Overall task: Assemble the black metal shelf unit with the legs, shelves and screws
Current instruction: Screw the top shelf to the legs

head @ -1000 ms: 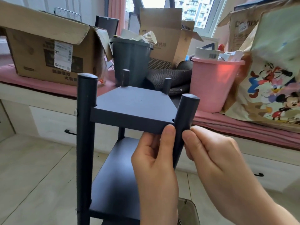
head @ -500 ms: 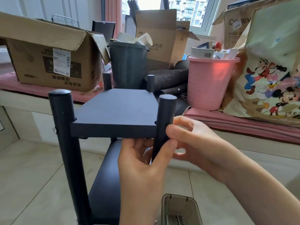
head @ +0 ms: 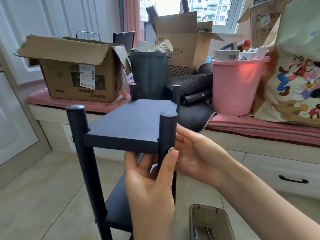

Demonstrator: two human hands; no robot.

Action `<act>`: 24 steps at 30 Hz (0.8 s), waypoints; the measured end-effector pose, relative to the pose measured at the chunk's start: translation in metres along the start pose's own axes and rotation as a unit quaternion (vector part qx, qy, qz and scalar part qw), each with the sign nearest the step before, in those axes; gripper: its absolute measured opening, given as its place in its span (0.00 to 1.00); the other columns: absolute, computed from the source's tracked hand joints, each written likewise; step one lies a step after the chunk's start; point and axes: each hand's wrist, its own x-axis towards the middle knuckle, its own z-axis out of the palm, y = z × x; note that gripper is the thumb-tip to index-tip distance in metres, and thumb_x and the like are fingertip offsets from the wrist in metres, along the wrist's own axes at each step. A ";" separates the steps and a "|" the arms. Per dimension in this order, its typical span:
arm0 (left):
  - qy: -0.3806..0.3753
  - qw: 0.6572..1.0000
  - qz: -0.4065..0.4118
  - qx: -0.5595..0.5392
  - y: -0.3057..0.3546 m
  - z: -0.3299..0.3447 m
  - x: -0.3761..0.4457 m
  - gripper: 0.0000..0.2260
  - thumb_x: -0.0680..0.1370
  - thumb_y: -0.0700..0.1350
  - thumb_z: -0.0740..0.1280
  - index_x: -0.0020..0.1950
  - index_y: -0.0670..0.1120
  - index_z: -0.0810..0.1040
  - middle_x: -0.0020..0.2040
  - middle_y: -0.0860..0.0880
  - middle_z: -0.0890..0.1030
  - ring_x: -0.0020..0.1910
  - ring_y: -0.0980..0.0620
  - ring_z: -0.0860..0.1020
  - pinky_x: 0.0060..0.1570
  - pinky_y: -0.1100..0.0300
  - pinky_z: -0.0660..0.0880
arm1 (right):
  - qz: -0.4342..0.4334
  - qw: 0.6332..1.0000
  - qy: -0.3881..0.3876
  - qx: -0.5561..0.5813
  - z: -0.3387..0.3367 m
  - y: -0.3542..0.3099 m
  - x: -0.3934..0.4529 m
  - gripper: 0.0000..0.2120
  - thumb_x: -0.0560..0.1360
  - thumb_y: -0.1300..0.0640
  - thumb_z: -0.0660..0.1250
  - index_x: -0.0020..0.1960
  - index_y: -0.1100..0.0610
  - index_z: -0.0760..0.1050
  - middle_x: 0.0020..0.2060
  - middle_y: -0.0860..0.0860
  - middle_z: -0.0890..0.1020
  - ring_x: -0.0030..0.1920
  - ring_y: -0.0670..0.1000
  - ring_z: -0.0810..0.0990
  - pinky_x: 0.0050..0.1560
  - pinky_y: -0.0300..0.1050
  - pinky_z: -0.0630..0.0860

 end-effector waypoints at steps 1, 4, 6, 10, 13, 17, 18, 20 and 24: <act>0.016 1.000 0.003 0.007 0.003 -0.001 -0.002 0.29 0.64 0.44 0.72 0.65 0.48 0.75 0.46 0.51 0.88 0.44 0.58 0.86 0.40 0.70 0.78 | -0.007 1.000 0.003 -0.002 0.005 0.003 0.000 0.33 0.73 0.46 0.67 0.71 0.63 0.69 0.61 0.58 0.80 0.57 0.55 0.80 0.62 0.51 0.76; 0.072 0.997 0.005 0.021 0.012 -0.007 -0.004 0.32 0.64 0.46 0.72 0.68 0.47 0.73 0.47 0.51 0.88 0.47 0.56 0.86 0.47 0.68 0.80 | -0.015 1.000 -0.010 -0.006 0.018 0.007 0.001 0.18 0.74 0.48 0.67 0.56 0.60 0.78 0.48 0.55 0.83 0.45 0.52 0.82 0.49 0.46 0.79; 0.096 0.995 0.003 0.027 0.017 -0.012 -0.005 0.32 0.64 0.47 0.72 0.68 0.48 0.72 0.46 0.50 0.88 0.48 0.55 0.86 0.51 0.63 0.81 | -0.016 1.000 -0.012 0.000 0.026 0.009 0.003 0.11 0.77 0.50 0.66 0.47 0.58 0.79 0.46 0.55 0.83 0.45 0.52 0.82 0.50 0.47 0.79; 0.136 0.990 -0.015 0.030 0.033 -0.021 -0.007 0.33 0.63 0.47 0.73 0.67 0.48 0.70 0.46 0.50 0.88 0.50 0.53 0.86 0.55 0.56 0.78 | -0.016 1.000 -0.020 0.001 0.044 0.015 0.007 0.10 0.79 0.52 0.65 0.45 0.58 0.78 0.49 0.58 0.79 0.51 0.55 0.76 0.46 0.44 0.81; 0.150 0.988 -0.019 0.029 0.049 -0.029 -0.006 0.32 0.62 0.47 0.74 0.65 0.47 0.70 0.45 0.50 0.88 0.49 0.52 0.86 0.52 0.58 0.78 | -0.012 0.999 -0.037 -0.013 0.057 0.017 0.010 0.11 0.79 0.52 0.65 0.45 0.58 0.79 0.45 0.57 0.81 0.47 0.54 0.76 0.43 0.43 0.82; 0.142 0.988 -0.032 0.058 0.071 -0.047 -0.002 0.31 0.71 0.40 0.74 0.71 0.42 0.65 0.45 0.45 0.87 0.52 0.44 0.85 0.56 0.51 0.80 | 0.015 0.999 -0.049 -0.016 0.073 0.018 0.013 0.10 0.79 0.53 0.66 0.44 0.58 0.78 0.38 0.53 0.81 0.35 0.49 0.73 0.40 0.42 0.80; 0.145 0.986 -0.040 0.079 0.078 -0.052 -0.001 0.31 0.74 0.38 0.74 0.72 0.45 0.62 0.47 0.43 0.87 0.54 0.41 0.84 0.59 0.48 0.79 | 0.024 0.998 -0.048 -0.017 0.077 0.019 0.014 0.09 0.79 0.54 0.66 0.46 0.59 0.78 0.38 0.53 0.81 0.34 0.49 0.72 0.40 0.42 0.80; 0.128 0.982 -0.052 0.132 0.094 -0.067 0.003 0.33 0.76 0.36 0.72 0.73 0.52 0.57 0.49 0.41 0.86 0.55 0.41 0.84 0.59 0.47 0.79 | 0.040 0.998 -0.049 -0.027 0.084 0.021 0.017 0.08 0.79 0.54 0.67 0.50 0.60 0.77 0.40 0.54 0.80 0.33 0.49 0.71 0.39 0.41 0.80; 0.072 0.940 -0.056 0.330 0.125 -0.093 0.013 0.33 0.76 0.42 0.74 0.72 0.60 0.58 0.46 0.47 0.85 0.49 0.48 0.85 0.56 0.51 0.79 | 0.054 0.996 -0.056 -0.050 0.099 0.026 0.021 0.10 0.79 0.55 0.67 0.56 0.60 0.75 0.44 0.55 0.80 0.32 0.48 0.70 0.36 0.39 0.80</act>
